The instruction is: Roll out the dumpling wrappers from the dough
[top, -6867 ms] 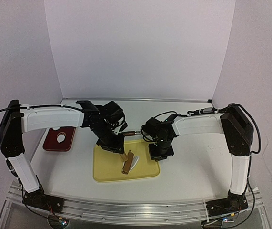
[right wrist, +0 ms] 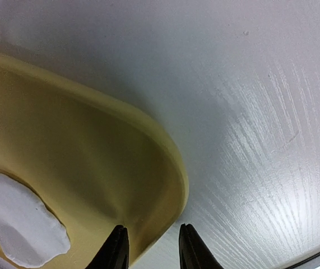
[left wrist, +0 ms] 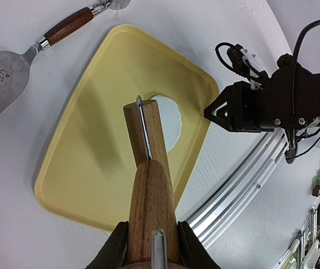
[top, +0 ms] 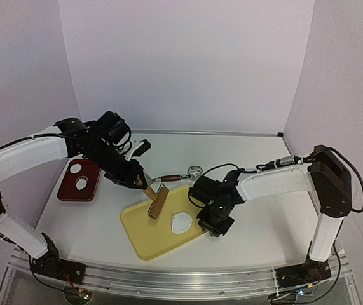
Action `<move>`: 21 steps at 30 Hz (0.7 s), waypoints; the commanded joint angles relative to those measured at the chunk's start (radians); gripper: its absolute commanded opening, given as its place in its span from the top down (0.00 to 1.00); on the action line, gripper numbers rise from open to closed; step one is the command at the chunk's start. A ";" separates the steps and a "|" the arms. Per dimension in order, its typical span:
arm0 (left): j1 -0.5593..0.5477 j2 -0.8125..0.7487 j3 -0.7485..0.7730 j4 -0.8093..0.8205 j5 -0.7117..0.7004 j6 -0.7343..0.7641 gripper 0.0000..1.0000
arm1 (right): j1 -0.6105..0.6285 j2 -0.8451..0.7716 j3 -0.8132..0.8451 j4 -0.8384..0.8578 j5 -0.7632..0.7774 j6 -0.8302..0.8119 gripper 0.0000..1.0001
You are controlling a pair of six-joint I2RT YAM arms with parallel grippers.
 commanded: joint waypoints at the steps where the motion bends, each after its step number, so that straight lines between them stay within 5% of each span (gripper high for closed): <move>1: 0.011 -0.039 -0.001 0.059 0.026 0.027 1.00 | 0.002 0.025 0.048 -0.024 0.041 -0.014 0.73; 11: 0.016 -0.019 -0.022 0.103 0.066 0.025 1.00 | -0.015 0.026 0.044 -0.024 0.102 -0.148 0.90; 21: 0.021 0.108 0.059 0.143 0.137 -0.032 1.00 | -0.155 0.059 0.138 -0.024 0.046 -0.530 1.00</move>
